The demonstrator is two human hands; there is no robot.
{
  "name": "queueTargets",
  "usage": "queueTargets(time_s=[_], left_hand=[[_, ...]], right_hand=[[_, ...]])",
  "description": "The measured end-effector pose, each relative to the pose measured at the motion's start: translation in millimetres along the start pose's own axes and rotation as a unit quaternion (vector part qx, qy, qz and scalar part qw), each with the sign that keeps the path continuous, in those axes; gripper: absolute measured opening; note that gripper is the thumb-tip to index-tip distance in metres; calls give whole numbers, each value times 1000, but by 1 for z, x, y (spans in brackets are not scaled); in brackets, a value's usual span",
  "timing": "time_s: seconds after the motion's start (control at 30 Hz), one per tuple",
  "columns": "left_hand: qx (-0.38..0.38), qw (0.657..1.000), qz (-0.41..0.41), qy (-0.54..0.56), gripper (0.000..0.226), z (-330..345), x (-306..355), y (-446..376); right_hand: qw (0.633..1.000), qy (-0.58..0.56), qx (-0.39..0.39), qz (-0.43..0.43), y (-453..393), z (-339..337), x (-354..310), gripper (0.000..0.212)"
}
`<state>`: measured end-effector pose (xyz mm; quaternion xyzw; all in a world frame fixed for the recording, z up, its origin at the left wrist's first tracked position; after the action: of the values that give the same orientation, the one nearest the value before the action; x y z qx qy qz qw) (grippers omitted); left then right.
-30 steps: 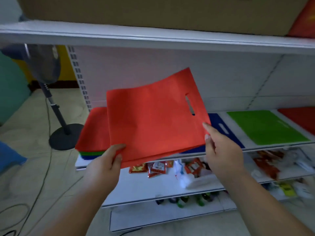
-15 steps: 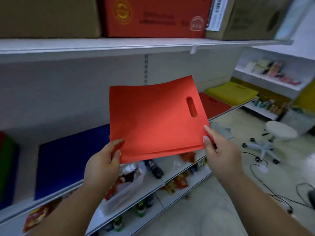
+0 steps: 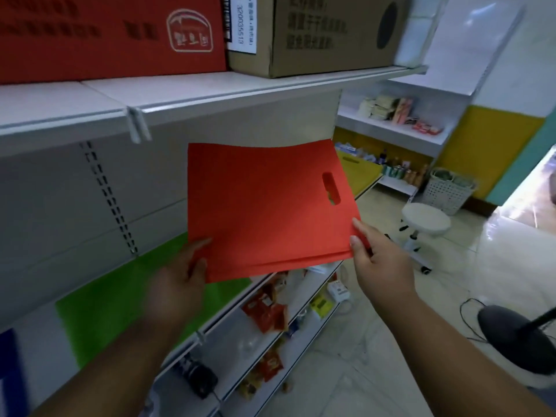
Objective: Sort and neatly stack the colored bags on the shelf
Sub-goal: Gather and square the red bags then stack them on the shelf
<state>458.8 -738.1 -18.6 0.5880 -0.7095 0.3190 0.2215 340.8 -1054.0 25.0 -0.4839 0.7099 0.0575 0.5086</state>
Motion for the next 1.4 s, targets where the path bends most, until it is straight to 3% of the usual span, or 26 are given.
queueTargets(time_s=[0.2,0.37,0.5,0.73,0.97,1.17,1.4], left_hand=[[28,996,-70,-45,36,64,9,-41],[59,978,-176,-94,34,105,29,-48],[53,956,-226,-181,36,133,45,-51],[-6,920,-251,-301,39,178,70,-59],[-24,894,-243,-376,37,196,88,-72],[-47,874,-246,-416,23,200,82,-76],[17,896,-221,-384,32,174,90,-50]], right_hand=[[996,-51,-68,-11,-92,31,70,38],[974,-63,-215,-38,-175,75,116,37],[942,-55,-329,-46,-215,102,143,36],[908,49,-411,-63,-254,133,179,40],[873,157,-436,-150,-270,147,192,27],[849,247,-425,-192,-266,146,188,10],[852,179,-416,-261,-229,138,113,36]])
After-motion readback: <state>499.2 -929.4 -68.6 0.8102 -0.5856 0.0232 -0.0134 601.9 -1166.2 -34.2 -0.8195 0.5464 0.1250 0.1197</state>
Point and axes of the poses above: each hand's wrist, its own y-axis away from the middle knuckle, its own z-axis out of the palm, x = y × z, the point moved 6 cm from there along -y, towards the middle knuckle, and after that the axes turned 14 degrees about -y, right-handed, at the moved point
